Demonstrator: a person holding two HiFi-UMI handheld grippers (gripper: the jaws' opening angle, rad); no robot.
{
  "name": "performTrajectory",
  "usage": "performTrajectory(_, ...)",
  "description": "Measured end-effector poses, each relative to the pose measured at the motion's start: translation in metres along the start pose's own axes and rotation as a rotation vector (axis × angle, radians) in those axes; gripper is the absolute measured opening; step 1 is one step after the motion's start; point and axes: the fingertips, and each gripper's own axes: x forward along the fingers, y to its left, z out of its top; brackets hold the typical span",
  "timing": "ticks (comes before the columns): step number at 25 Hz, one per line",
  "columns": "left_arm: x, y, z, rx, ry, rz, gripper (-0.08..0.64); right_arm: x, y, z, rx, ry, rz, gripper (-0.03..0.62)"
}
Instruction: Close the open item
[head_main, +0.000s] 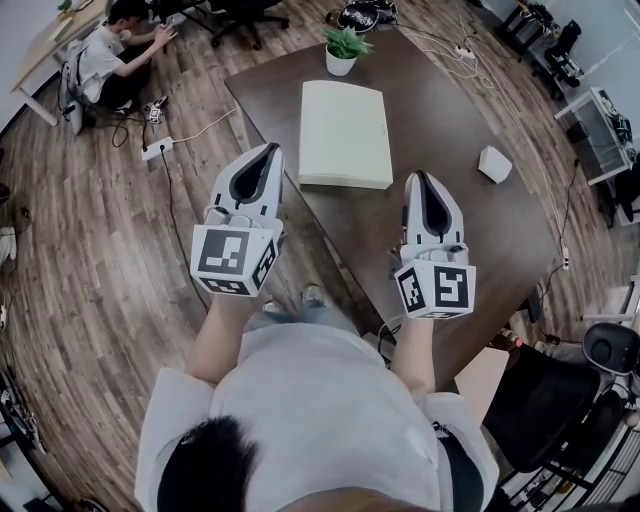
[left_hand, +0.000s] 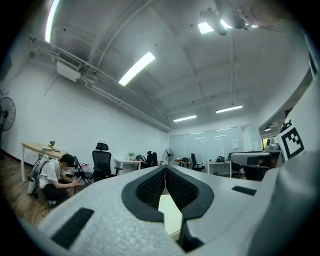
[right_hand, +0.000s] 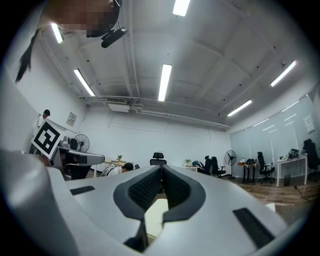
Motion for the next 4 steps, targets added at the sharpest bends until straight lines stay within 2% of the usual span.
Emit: performTrajectory(4,-0.0002,-0.0001,0.0012,0.008,-0.003,0.002,0.011,0.0001,0.0002,0.0012,0.001,-0.005,-0.003,0.014)
